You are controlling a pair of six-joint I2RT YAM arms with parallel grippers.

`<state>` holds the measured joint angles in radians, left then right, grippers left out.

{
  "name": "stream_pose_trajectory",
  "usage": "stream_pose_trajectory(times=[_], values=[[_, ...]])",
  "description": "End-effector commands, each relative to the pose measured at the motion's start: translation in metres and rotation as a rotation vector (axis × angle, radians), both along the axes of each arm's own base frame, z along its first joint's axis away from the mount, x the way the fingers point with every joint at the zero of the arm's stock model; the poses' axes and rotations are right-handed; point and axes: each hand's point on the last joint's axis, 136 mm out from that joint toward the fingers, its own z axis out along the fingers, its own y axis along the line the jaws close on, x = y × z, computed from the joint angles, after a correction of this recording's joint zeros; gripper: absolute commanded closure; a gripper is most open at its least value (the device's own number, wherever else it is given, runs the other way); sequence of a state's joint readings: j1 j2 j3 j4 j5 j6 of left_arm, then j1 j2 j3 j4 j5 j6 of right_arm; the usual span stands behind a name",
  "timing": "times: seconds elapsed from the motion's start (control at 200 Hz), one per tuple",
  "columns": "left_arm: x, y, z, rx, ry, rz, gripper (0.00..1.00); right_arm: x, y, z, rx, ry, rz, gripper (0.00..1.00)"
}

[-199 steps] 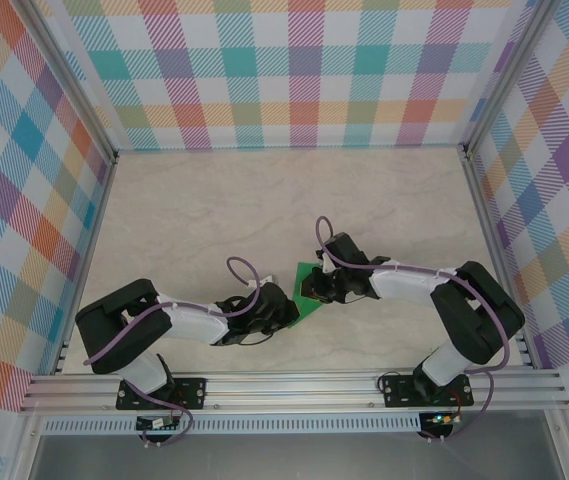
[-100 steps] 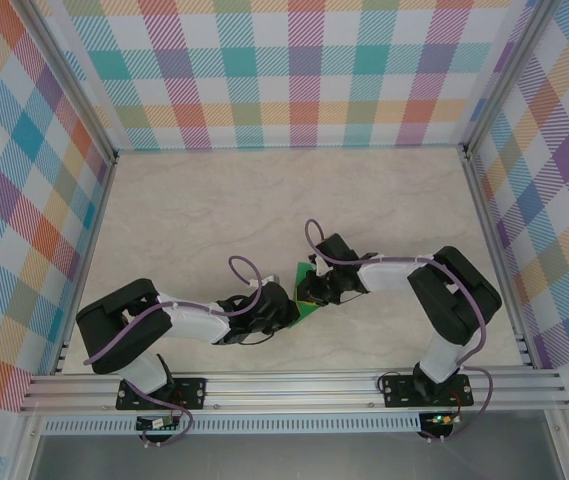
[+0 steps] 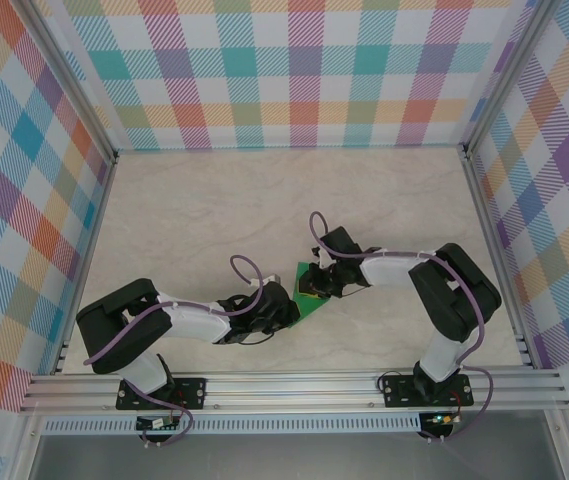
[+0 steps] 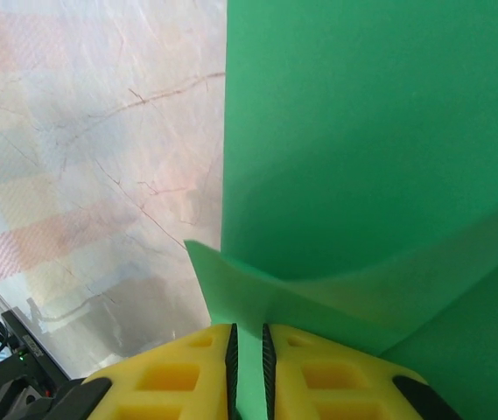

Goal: Fold a paper plane with a square sheet of paper (pick it up from the middle)
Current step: Fourth fold the wing at the center of the table.

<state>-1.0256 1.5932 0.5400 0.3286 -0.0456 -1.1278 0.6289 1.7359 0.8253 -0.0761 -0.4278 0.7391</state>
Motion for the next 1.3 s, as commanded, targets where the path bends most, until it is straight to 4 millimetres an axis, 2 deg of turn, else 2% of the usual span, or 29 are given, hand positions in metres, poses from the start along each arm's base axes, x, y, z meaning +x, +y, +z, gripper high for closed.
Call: stream_pose_trajectory(times=[0.0,0.225,0.595,0.865,1.01,1.295], values=[[-0.051,0.031,-0.055,0.2,0.184,-0.108,0.88,0.007,0.003,0.005,0.002,-0.032,0.014,0.81],[-0.052,0.033,-0.057,0.211,0.192,-0.111,0.88,0.017,-0.017,-0.025,-0.104,-0.011,-0.049,0.82],[-0.055,0.037,-0.06,0.229,0.202,-0.115,0.88,0.038,-0.033,-0.011,-0.096,-0.051,-0.125,0.8],[-0.056,0.039,-0.061,0.238,0.205,-0.119,0.89,0.05,-0.044,-0.015,-0.096,-0.041,-0.141,0.79],[-0.056,0.038,-0.061,0.239,0.207,-0.119,0.89,0.057,-0.047,-0.009,-0.083,-0.051,-0.145,0.78],[-0.057,0.039,-0.061,0.242,0.209,-0.122,0.89,0.07,-0.051,-0.013,-0.08,-0.038,-0.147,0.78]])
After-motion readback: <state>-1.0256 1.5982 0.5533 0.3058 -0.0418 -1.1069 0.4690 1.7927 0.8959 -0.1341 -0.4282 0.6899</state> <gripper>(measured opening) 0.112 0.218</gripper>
